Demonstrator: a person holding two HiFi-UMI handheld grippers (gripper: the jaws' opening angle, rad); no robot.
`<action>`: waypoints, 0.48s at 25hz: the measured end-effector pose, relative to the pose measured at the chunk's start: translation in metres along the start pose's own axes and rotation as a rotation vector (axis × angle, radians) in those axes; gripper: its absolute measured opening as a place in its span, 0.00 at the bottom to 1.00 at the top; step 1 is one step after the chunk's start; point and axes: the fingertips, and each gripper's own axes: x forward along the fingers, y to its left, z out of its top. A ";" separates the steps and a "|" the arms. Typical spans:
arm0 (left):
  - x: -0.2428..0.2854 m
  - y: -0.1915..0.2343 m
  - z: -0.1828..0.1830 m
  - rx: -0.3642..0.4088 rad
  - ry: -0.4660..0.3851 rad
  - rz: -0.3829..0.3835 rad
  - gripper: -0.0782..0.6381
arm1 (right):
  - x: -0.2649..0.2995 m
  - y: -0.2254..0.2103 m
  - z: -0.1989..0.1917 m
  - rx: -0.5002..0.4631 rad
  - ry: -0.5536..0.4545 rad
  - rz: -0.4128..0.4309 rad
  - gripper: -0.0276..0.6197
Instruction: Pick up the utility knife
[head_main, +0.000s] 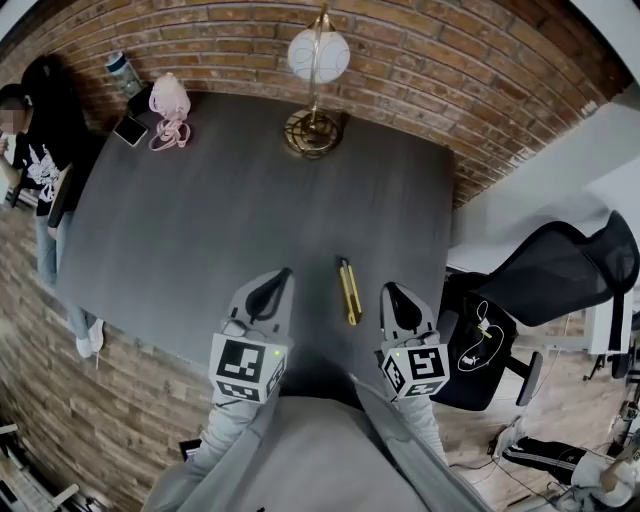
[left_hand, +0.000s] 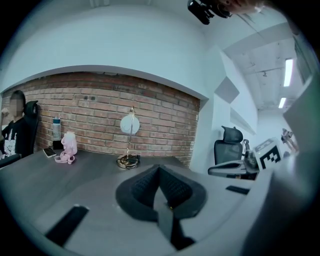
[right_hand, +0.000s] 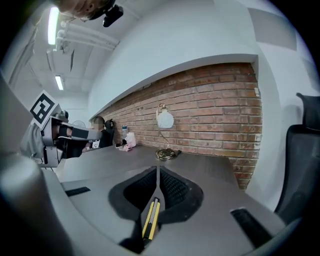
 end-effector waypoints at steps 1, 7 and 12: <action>-0.001 0.002 -0.001 -0.003 0.000 0.004 0.14 | 0.004 0.002 -0.006 0.002 0.018 0.011 0.07; -0.007 0.012 -0.009 -0.025 0.007 0.025 0.14 | 0.019 0.011 -0.039 0.023 0.114 0.039 0.07; -0.012 0.021 -0.012 -0.031 0.011 0.034 0.14 | 0.033 0.018 -0.068 0.034 0.177 0.043 0.08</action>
